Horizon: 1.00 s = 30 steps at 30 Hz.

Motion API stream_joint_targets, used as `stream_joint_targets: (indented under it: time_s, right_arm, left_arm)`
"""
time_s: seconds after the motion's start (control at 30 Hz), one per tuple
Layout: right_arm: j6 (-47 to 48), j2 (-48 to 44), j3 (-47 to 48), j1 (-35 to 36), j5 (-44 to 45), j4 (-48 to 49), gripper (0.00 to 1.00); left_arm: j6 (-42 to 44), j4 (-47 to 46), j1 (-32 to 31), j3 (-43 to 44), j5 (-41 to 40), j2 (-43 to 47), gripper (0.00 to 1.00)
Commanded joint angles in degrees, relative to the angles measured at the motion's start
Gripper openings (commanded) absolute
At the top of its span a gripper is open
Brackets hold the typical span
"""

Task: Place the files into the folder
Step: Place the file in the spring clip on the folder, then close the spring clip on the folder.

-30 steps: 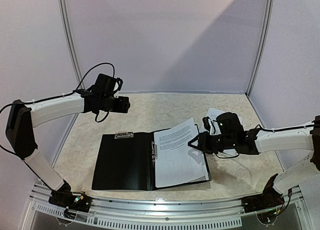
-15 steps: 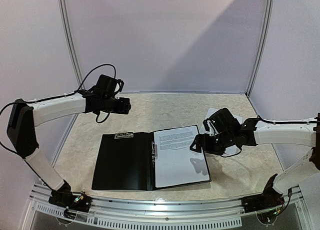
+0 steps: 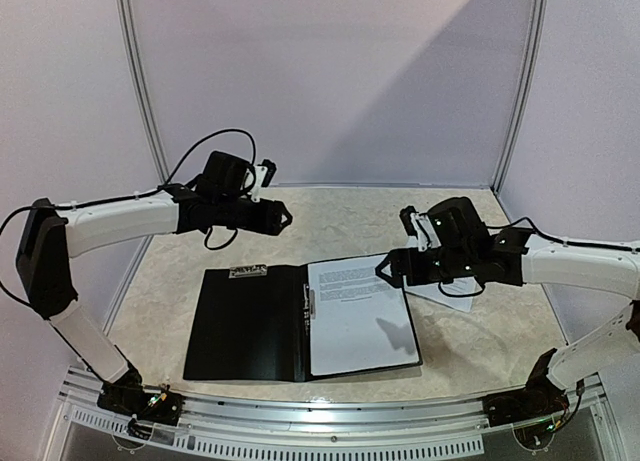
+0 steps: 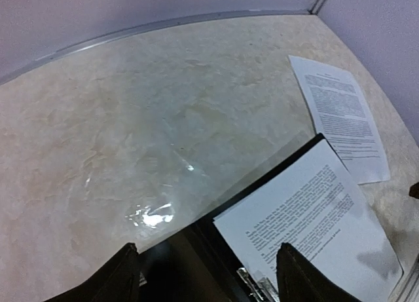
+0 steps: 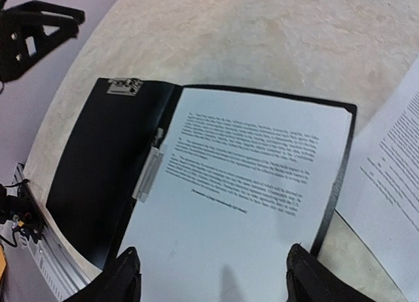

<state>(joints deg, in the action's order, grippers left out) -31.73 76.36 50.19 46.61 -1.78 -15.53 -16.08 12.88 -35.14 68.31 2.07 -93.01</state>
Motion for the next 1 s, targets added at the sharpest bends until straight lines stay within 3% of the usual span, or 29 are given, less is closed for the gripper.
stream_joint_targets:
  time_s: [0.0, 0.1, 0.27, 0.3, 0.53, 0.97]
  right_arm:
    - [5.81, 3.69, 1.58, 0.36, -5.36, 11.51, 0.68]
    - [5.43, 6.97, 1.56, 0.37, -9.27, 17.26, 0.52]
    - [1.88, 14.98, 2.27, -0.16, -18.03, 25.62, 0.03]
    - [0.34, 16.45, 2.28, -0.33, -19.54, 27.14, 0.0]
    - [-4.53, 23.54, 0.46, -1.59, -23.41, 34.37, 0.0]
    - [-8.03, 29.72, -3.23, -2.29, -24.45, 39.36, 0.0]
  left_arm:
    - [-1.07, -2.67, -3.73, -1.63, 5.74, -1.06, 0.72]
    - [-5.26, -6.43, -3.84, -5.31, 9.44, -1.99, 0.72]
    - [-11.51, -17.98, -3.89, -12.59, 13.81, -3.16, 0.73]
    - [-12.37, -19.97, -3.89, -13.6, 14.77, -3.79, 0.73]
    - [-16.85, -32.15, -3.98, -19.69, 18.91, -8.54, 0.73]
    - [-16.15, -33.36, -3.89, -19.59, 18.7, -13.27, 0.72]
